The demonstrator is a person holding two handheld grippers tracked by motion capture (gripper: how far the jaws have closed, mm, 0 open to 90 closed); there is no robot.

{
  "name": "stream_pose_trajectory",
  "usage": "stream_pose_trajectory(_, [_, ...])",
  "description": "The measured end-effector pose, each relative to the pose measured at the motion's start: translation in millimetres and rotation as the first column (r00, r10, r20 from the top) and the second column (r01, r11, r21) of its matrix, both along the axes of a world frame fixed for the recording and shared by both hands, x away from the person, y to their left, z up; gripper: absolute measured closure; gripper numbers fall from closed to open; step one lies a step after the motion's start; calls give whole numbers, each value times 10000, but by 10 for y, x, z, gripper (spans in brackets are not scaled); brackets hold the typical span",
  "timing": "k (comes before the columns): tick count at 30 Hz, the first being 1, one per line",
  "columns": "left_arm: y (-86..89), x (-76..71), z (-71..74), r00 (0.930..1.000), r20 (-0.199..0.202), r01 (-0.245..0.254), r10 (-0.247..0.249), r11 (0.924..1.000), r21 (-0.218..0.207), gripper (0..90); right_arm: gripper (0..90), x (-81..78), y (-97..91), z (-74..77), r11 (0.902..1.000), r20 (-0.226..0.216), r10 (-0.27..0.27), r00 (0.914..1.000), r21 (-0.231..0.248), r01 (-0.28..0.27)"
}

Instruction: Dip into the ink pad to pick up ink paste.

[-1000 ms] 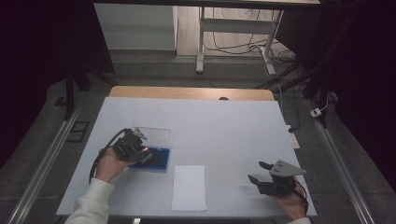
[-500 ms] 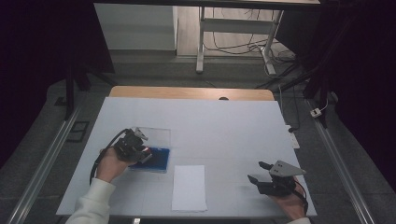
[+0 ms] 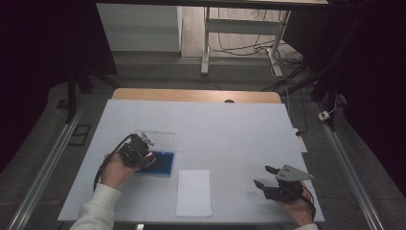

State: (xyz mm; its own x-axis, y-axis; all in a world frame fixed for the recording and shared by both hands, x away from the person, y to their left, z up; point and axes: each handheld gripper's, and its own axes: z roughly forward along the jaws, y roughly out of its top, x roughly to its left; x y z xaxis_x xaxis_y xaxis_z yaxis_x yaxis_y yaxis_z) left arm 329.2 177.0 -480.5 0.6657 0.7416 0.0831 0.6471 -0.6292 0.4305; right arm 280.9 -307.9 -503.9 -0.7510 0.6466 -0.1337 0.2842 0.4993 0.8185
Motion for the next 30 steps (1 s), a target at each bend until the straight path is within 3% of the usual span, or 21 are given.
stream_pose_trajectory(10, [-11,-27,-23,9997,235,26,-29,9999,109,706,311,-2,9,-2,10000,20,14,10000,-2,-14])
stream_pose_trajectory(30, [9,-32,-35,9997,261,27,-25,10000,-61,705,312,1,6,-12,9999,2,0,10000,-120,0])
